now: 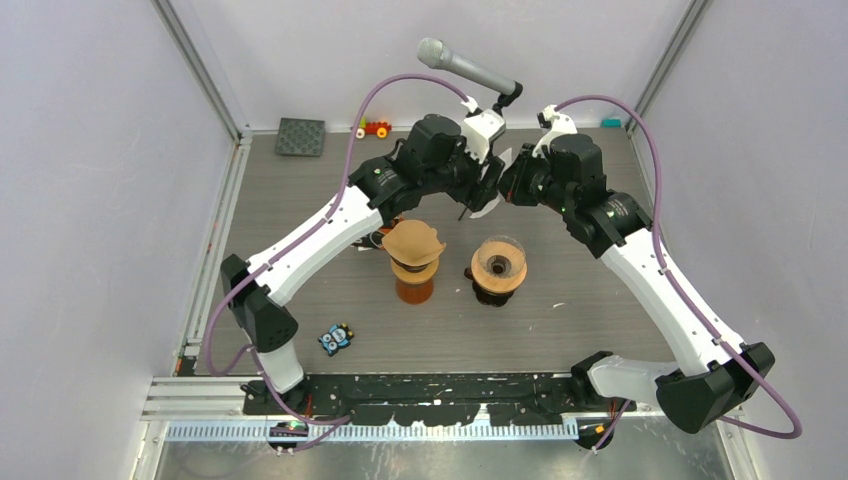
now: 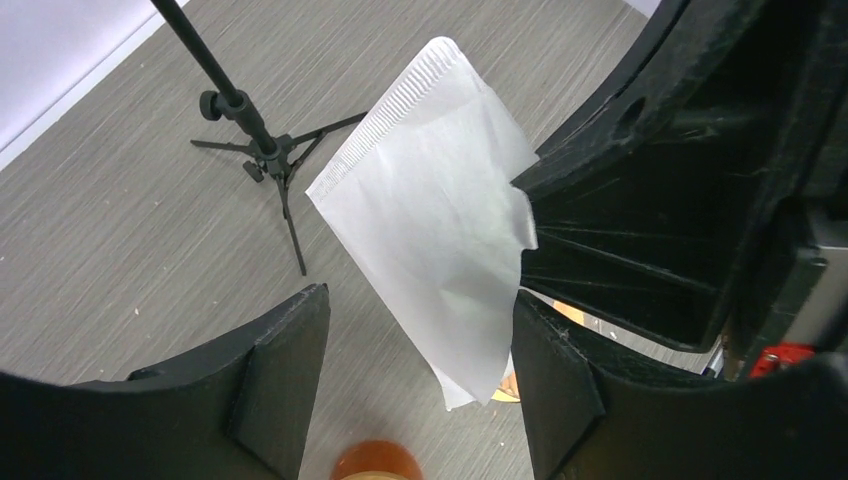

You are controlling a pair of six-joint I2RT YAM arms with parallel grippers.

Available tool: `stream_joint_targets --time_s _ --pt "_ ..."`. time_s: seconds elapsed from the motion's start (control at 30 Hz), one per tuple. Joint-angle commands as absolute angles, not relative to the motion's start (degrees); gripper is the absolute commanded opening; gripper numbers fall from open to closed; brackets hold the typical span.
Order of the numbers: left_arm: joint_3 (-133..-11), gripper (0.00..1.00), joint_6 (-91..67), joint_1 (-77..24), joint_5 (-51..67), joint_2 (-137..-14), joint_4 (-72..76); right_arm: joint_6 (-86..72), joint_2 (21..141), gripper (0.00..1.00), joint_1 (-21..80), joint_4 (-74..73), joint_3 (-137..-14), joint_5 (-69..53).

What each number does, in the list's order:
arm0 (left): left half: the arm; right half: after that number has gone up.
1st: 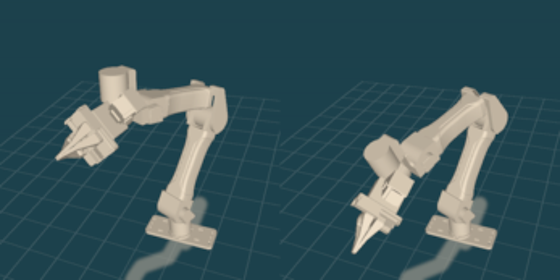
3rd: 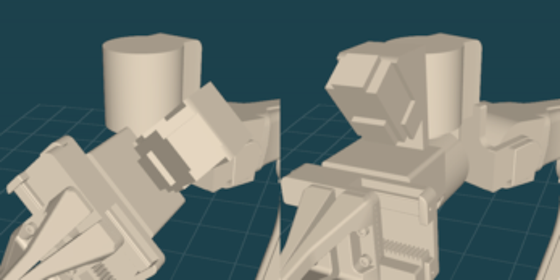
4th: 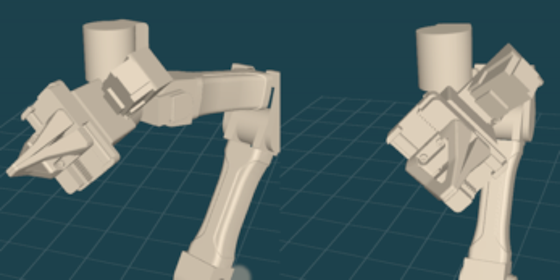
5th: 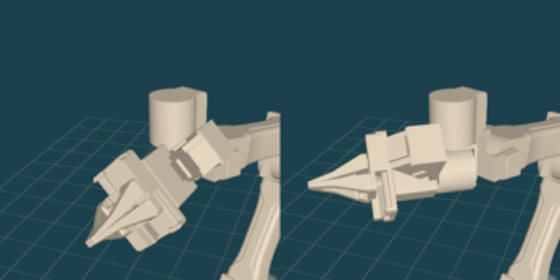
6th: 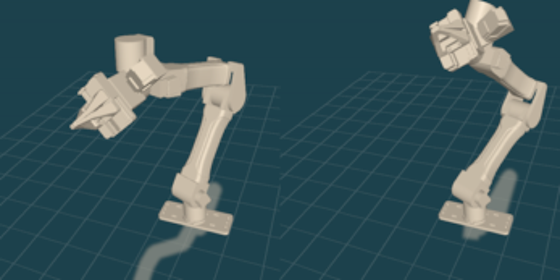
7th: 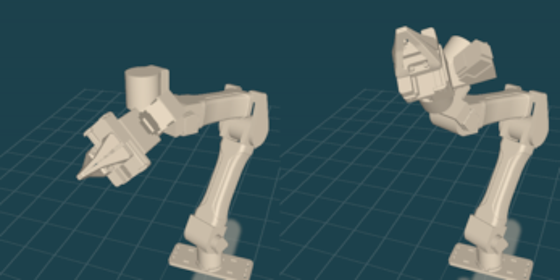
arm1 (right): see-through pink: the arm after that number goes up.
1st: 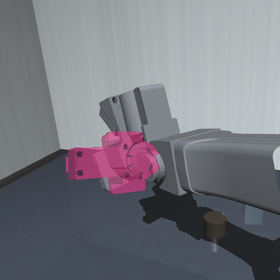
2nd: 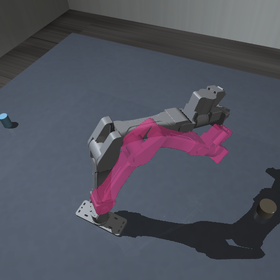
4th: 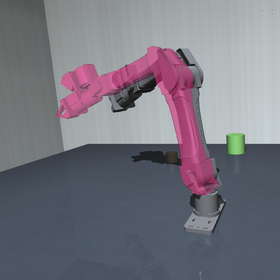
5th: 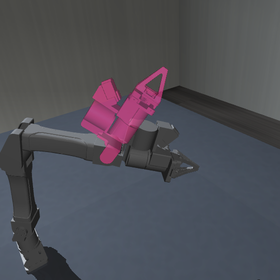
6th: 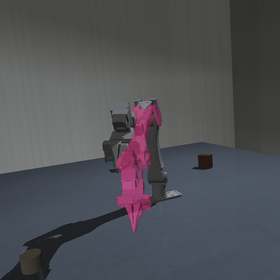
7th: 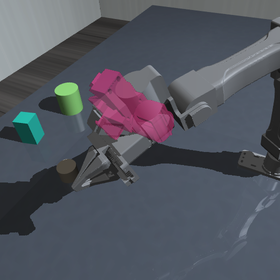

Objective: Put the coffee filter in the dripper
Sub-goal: Place the coffee filter in the coffee dripper.

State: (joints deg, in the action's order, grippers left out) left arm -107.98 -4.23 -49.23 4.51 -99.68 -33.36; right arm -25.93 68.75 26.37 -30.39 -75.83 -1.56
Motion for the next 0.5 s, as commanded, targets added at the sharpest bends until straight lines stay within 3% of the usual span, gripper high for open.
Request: stream_joint_targets --time_s 0.0,0.47 --pt "-110.28 0.67 -3.12 -49.48 2.29 -99.58 -33.14 -26.19 67.64 0.00 25.97 -28.20 -75.87 -1.67" --pt "-110.68 0.66 -0.65 -49.48 0.44 -99.06 -33.41 -25.19 68.35 0.00 25.90 -28.30 -75.41 -1.19"
